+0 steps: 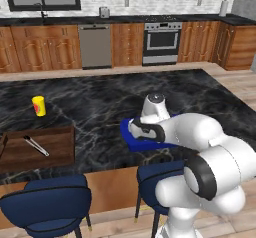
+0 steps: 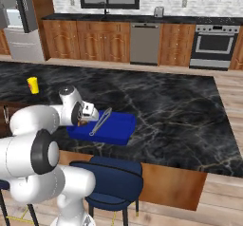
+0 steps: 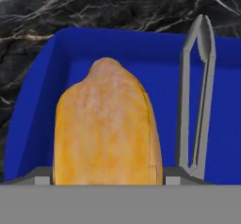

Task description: Gather the bell peppers from the fridge and place them on a tray on the dining counter. Then gather the fish and chicken drumstick from the fridge and place them on the other tray.

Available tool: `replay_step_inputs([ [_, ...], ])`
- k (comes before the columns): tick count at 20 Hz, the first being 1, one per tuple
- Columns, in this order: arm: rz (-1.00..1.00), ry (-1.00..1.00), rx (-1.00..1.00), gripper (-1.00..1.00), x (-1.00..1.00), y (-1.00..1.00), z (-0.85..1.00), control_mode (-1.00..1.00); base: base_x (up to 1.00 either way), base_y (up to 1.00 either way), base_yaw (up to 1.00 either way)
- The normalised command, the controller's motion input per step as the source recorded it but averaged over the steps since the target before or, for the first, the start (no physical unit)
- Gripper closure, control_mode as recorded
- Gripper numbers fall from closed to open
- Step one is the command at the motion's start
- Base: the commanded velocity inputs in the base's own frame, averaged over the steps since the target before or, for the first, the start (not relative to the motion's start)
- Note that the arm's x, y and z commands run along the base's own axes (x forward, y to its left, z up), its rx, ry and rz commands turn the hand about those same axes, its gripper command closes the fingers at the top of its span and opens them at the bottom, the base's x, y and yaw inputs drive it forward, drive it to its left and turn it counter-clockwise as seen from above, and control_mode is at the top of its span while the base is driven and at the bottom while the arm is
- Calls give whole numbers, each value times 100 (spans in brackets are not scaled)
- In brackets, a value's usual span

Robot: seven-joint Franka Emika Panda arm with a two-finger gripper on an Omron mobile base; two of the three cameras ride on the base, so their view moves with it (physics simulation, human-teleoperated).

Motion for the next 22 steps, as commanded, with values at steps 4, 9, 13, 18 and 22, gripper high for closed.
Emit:
replay_step_inputs([
  [4,0,0,0,100,1,0,-33,-100,0,0,0],
  [9,0,0,0,100,11,0,-32,-100,0,0,0],
  [13,0,0,0,100,12,0,-26,-100,0,0,0],
  [18,0,0,0,100,12,0,-23,-100,0,0,0],
  [22,0,0,0,100,15,0,-9,-100,0,0,0],
])
